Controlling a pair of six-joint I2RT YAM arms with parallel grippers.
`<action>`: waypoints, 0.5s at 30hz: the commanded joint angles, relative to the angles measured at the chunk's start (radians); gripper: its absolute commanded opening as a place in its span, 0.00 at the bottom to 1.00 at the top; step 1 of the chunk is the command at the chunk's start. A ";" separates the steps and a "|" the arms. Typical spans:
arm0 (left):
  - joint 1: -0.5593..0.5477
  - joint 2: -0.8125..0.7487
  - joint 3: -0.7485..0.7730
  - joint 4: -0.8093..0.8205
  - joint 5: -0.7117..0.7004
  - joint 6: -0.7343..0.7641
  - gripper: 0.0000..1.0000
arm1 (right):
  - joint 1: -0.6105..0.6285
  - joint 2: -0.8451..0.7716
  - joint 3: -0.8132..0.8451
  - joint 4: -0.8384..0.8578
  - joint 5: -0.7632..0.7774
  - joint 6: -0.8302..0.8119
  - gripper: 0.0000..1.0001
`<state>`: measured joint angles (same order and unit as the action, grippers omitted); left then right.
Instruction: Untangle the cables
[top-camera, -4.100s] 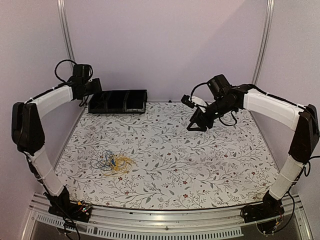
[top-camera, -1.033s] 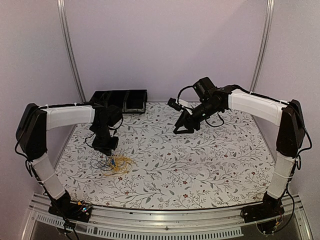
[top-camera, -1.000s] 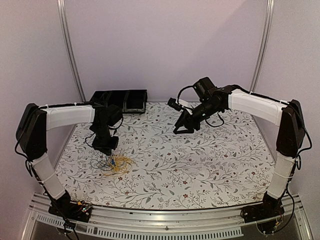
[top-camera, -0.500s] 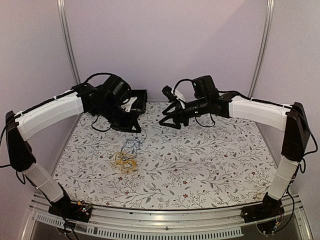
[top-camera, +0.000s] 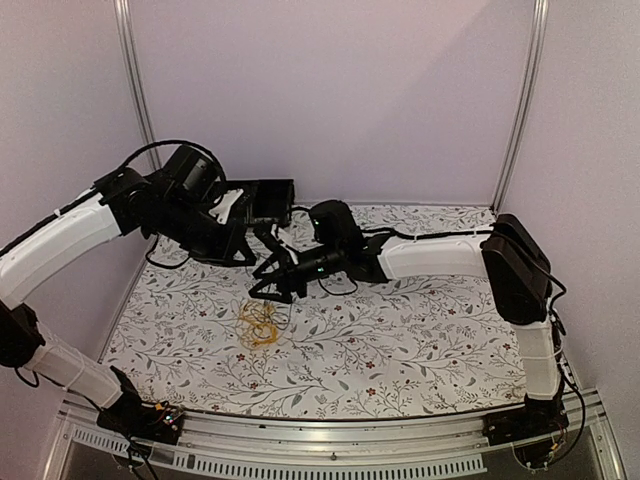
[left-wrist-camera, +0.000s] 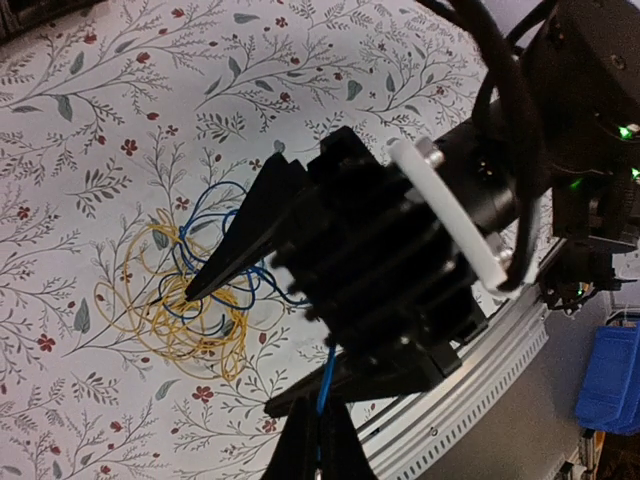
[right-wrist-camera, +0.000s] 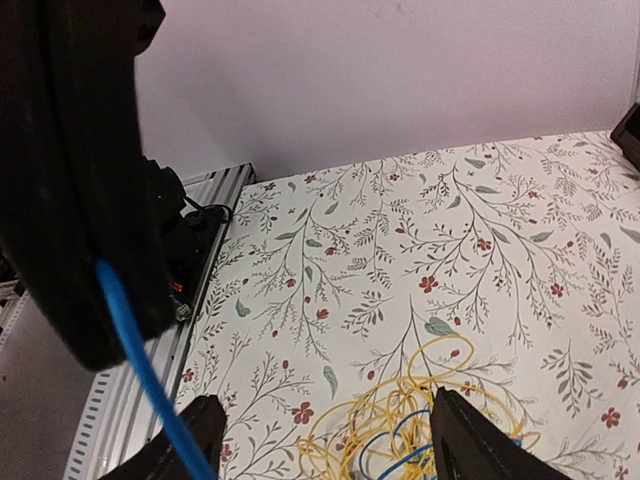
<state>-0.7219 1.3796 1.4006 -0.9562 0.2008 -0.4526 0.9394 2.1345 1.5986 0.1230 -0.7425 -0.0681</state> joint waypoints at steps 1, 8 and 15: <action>0.005 -0.051 -0.015 -0.030 -0.030 0.016 0.00 | 0.006 0.112 0.126 0.168 0.063 0.145 0.48; 0.007 -0.073 0.208 -0.078 -0.128 -0.020 0.00 | 0.004 0.295 0.196 0.229 0.088 0.336 0.02; 0.007 0.034 0.661 -0.199 -0.243 0.012 0.00 | 0.004 0.358 0.120 0.219 0.121 0.447 0.09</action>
<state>-0.7128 1.3670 1.8477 -1.0977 0.0303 -0.4625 0.9577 2.4210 1.7737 0.3809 -0.6739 0.2783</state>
